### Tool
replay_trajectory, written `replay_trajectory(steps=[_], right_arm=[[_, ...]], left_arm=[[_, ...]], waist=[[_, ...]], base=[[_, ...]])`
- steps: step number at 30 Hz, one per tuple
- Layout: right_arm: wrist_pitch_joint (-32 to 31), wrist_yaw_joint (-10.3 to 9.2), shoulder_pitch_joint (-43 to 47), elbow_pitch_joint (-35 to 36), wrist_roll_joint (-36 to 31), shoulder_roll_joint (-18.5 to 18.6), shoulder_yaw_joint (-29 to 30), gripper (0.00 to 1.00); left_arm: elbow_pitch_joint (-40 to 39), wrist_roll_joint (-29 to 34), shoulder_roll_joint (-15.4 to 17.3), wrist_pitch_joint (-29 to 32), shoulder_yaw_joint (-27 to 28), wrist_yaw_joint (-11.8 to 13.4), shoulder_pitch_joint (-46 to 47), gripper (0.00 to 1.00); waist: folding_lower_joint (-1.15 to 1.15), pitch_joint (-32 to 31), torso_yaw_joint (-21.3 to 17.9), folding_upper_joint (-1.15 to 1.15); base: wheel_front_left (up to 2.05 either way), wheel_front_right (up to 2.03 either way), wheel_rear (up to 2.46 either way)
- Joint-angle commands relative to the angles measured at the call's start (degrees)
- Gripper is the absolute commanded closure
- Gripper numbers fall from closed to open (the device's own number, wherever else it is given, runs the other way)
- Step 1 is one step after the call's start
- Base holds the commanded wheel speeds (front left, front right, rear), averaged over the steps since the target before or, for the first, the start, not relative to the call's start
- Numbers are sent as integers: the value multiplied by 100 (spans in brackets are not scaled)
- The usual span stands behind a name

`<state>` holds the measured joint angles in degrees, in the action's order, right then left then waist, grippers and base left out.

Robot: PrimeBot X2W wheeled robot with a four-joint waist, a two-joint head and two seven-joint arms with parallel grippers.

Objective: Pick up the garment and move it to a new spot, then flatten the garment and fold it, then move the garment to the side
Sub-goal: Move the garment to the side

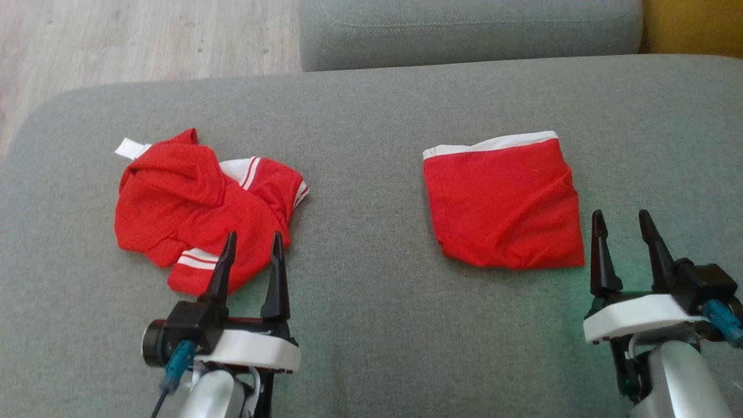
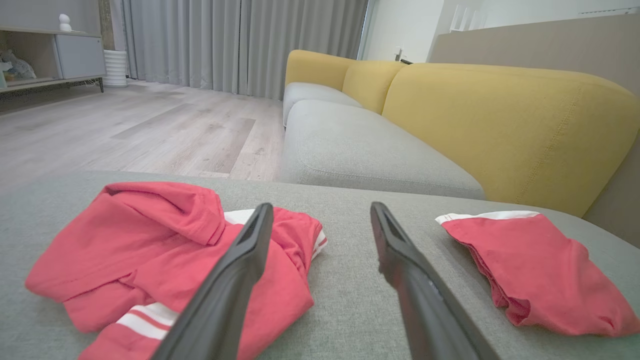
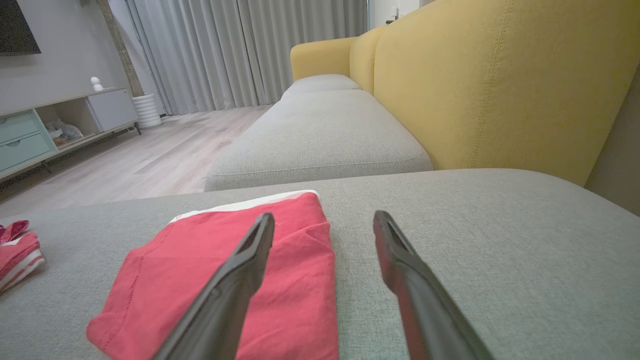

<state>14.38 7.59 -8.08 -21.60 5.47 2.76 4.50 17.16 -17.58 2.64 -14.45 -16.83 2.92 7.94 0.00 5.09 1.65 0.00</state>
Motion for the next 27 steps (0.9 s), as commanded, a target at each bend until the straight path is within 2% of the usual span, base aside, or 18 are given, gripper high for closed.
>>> replay_trajectory(steps=[1,4,9,18,24,25,26,27], right_arm=[[62,-10,-179,207,-52,12,-108,0],[18,-10,-335,123,-145,12,-86,0],[-421,-10,-799,-278,-205,12,47,0],[-994,-10,-1708,-1474,-215,12,444,0],[-1439,-10,-2077,-2398,-150,11,276,0],[-1442,-10,-2123,-2487,-173,11,221,83],[-1404,-10,-2163,-2544,-227,12,172,100],[-1342,-10,-2202,-2574,-287,18,135,100]], left_arm=[[-214,41,24,-55,154,-36,218,0],[-242,37,24,-55,113,-33,254,0],[-206,35,24,-55,16,-51,372,0],[-158,25,24,-55,-131,-56,569,0],[-136,28,24,-55,-165,-48,633,0],[-131,30,24,-55,-161,-48,636,0],[-124,34,24,-55,-152,-48,634,0],[-117,39,24,-55,-139,-44,625,0]], waist=[[0,43,31,0],[0,157,83,0],[0,402,209,0],[0,721,451,0],[0,803,525,0],[0,801,525,0],[0,789,518,0],[0,772,505,0]], base=[[0,0,0],[0,0,0],[0,0,0],[0,0,0],[0,0,0],[0,0,0],[0,0,0],[0,0,0]])
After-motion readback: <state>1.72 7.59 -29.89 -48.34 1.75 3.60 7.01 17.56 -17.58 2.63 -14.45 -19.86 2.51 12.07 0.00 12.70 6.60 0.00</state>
